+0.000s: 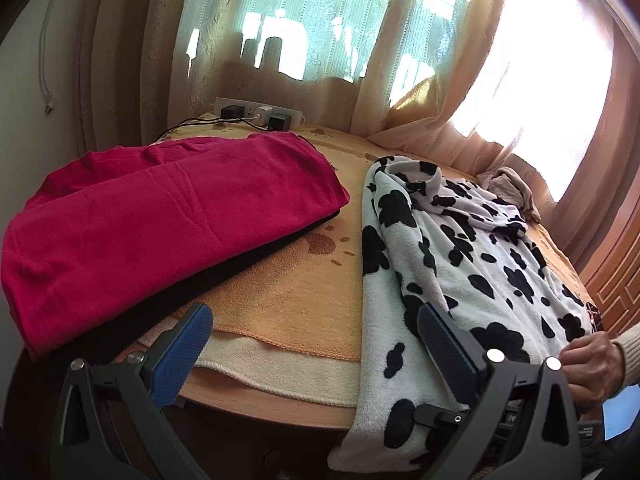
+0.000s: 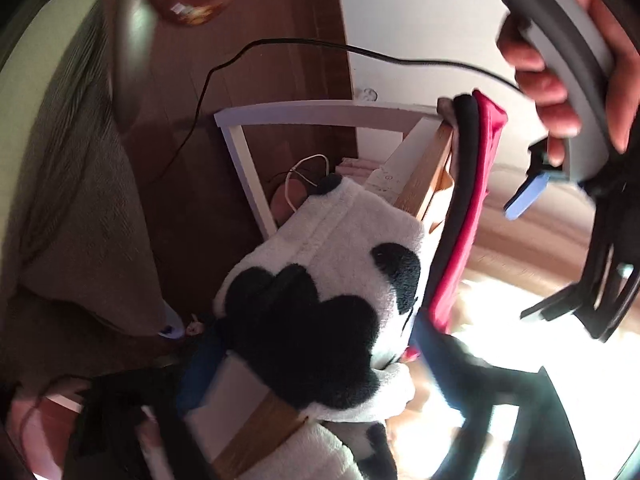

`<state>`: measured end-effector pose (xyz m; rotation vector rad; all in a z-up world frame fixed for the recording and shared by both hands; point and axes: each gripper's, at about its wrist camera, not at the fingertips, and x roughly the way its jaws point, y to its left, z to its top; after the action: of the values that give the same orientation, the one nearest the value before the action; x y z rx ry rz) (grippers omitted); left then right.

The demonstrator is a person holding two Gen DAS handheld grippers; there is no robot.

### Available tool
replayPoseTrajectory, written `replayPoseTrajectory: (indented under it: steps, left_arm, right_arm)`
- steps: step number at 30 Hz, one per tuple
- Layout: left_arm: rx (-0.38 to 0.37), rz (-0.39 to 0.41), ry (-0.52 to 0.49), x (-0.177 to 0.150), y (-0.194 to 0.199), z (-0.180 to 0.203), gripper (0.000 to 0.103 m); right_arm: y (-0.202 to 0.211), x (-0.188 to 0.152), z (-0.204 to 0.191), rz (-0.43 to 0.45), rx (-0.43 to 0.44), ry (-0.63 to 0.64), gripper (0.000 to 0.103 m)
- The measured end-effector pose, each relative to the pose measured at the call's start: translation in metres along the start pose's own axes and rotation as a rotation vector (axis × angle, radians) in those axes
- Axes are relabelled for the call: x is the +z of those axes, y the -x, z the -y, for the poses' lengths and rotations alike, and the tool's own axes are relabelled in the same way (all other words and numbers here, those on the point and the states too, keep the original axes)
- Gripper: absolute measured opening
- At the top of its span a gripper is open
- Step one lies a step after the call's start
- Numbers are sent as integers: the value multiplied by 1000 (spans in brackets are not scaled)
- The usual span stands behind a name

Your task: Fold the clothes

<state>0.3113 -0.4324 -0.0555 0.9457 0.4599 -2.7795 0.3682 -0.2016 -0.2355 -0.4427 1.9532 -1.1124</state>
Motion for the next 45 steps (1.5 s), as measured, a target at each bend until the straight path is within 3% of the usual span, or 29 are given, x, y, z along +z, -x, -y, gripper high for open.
replayPoseTrajectory:
  steps: [2,6,10,12,18,21,26,33,38,45]
  left_arm:
    - [7,2,17,1,0,-5,103]
    - [-2,-6,39,2,-3,-10,103]
    - [-4,-6,28,4,-4,-8,103]
    - [-6,-2,21,6,-3,-6,103]
    - [-10,13,3,9,2,-2,103]
    - [-14,49,24,14,8,-4,103]
    - [-22,108,71,26,7,-8,103]
    - [-92,74,-6,40,-24,21,103]
    - [-106,43,-61,62,-63,44,103]
    - [-118,20,-43,107,-122,52,103]
  right_arm:
    - [-1,4,11,5,3,-43,47]
    - [4,5,37,32,100,-206,40]
    - [20,-5,67,83,194,-369,39]
    - [23,-11,86,106,245,-464,32]
    - [22,-57,150,185,388,-829,24]
    - [20,-89,183,226,411,-1005,24]
    - [6,-139,237,262,340,-1207,24]
    - [-2,-196,339,281,132,-1358,24]
    - [-7,-218,395,267,31,-1378,24]
    - [-27,-236,463,278,-5,-1407,24]
